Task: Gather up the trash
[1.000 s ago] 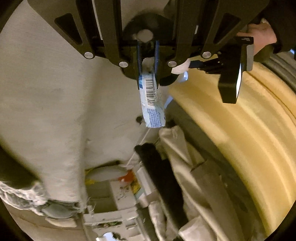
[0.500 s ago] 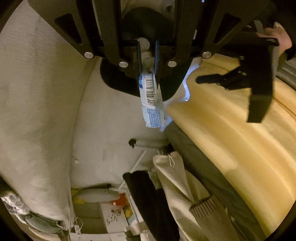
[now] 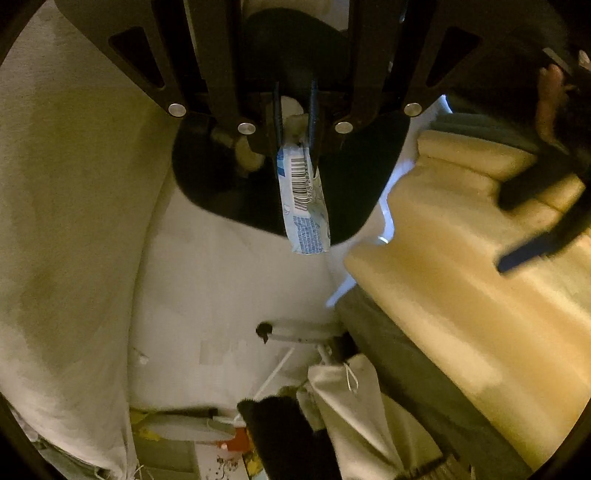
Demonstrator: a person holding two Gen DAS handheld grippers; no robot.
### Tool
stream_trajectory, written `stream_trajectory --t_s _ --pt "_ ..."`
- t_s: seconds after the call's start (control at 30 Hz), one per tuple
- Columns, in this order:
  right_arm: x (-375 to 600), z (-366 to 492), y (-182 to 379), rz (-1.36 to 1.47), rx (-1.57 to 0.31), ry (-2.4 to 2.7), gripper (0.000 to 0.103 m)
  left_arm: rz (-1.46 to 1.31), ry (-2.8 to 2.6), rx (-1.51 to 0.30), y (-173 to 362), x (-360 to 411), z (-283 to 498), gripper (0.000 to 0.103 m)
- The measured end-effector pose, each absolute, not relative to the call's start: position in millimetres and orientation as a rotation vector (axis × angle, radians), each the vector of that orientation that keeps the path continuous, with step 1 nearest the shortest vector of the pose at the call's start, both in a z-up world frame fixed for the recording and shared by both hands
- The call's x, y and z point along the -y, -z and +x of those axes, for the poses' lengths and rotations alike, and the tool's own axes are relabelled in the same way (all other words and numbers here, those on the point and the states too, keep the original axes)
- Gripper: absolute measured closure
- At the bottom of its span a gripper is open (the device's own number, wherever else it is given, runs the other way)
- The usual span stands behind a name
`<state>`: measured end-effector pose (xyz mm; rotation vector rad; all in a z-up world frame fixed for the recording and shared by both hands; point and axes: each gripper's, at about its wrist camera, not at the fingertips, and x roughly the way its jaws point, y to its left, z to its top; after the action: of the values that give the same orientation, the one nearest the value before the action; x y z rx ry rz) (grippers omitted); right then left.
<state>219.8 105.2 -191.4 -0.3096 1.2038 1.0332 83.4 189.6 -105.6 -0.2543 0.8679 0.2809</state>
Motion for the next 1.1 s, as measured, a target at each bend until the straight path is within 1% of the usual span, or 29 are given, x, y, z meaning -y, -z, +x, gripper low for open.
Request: stream_trajectory --t_s 0.13,0.27,0.37,0.43,0.47,0.5,0.67,0.83,0.9,0.93,1.03,1.07,1.1 --pt "-103.3 208.0 200.7 -0.362 -1.219 -1.018 0.091 -0.282 -0.271 -0.79 83.9 -192.3 78.3 0.01" --pt "-98.5 195.0 210.0 -0.414 -1.237 -0.983 0.089 -0.239 -0.293 -0.728 58.2 -187.6 68.7 0.005" --pt "-94.0 186.4 206.9 -0.411 -1.231 -0.972 0.089 -0.213 -0.301 -0.679 43.1 -181.8 58.4 0.004" --pt "-93.3 180.5 202.4 -0.408 -1.212 -0.977 0.075 -0.192 -0.301 -0.637 34.2 -176.3 50.0 0.004" --pt "-92.4 177.8 200.4 -0.403 -1.203 -0.975 0.053 -0.183 -0.296 -0.617 29.6 -174.3 45.3 0.004" --pt "-90.8 175.1 198.1 -0.391 -1.194 -0.972 0.048 -0.175 -0.294 -0.602 26.0 -173.9 43.4 0.003" --pt "-84.3 160.9 176.9 -0.364 -1.122 -0.967 0.048 -0.172 -0.277 -0.563 14.6 -165.3 26.1 0.003" --pt "-57.0 147.3 137.3 -0.342 -0.992 -0.906 0.047 -0.117 -0.278 -0.536 9.2 -149.0 11.3 0.003" --pt "-42.0 142.3 120.5 -0.329 -0.938 -0.873 0.042 -0.11 -0.276 -0.526 5.6 -143.2 7.4 0.003" --pt "-34.1 140.1 112.2 -0.316 -0.912 -0.86 0.04 -0.112 -0.272 -0.517 2.2 -140.5 4.4 0.003" --pt "-11.9 131.4 85.3 -0.266 -0.837 -0.824 0.031 -0.1 -0.264 -0.492 -6.5 -133.2 -2.6 0.003" --pt "-3.0 126.7 75.4 -0.255 -0.806 -0.808 0.027 -0.093 -0.267 -0.484 -10.2 -130.1 -4.4 0.003" --pt "5.3 122.8 67.2 -0.243 -0.782 -0.795 0.025 -0.089 -0.268 -0.479 -13.5 -126.9 -6.2 0.003"
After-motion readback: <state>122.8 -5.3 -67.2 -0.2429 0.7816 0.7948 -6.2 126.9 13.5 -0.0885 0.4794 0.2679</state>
